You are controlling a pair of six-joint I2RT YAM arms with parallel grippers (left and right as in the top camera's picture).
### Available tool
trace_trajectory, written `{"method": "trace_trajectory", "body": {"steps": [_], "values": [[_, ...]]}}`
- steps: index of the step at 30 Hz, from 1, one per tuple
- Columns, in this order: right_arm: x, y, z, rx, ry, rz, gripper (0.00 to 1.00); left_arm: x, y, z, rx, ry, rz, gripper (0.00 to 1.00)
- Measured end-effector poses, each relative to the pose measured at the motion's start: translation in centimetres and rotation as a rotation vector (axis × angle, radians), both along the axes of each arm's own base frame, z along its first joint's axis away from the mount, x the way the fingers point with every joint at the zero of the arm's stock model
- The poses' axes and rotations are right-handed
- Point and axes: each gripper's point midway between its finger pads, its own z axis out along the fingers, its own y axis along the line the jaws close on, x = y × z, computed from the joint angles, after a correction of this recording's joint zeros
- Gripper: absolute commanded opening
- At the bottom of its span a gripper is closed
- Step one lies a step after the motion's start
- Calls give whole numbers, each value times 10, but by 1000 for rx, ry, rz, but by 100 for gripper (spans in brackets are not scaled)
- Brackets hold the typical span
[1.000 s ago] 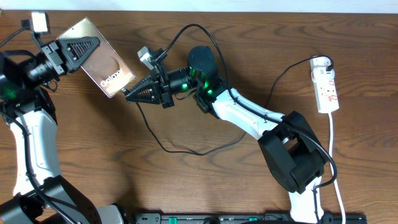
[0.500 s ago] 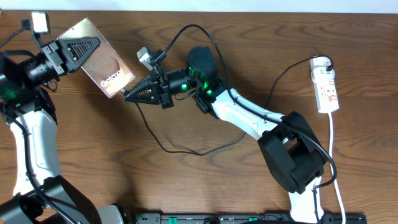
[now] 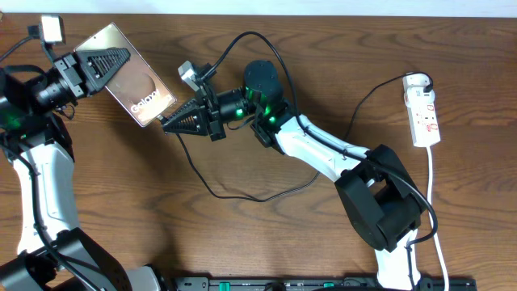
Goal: Plug charger to phone and switch on socket
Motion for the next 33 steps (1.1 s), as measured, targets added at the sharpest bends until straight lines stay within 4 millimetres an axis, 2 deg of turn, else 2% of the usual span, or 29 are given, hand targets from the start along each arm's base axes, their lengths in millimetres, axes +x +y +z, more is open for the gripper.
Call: {"method": "trace_trajectory", "body": {"steps": [33], "values": [[6,-4,0,-16,39,-11,1,3,-5,1,23,-46,4,7]]}}
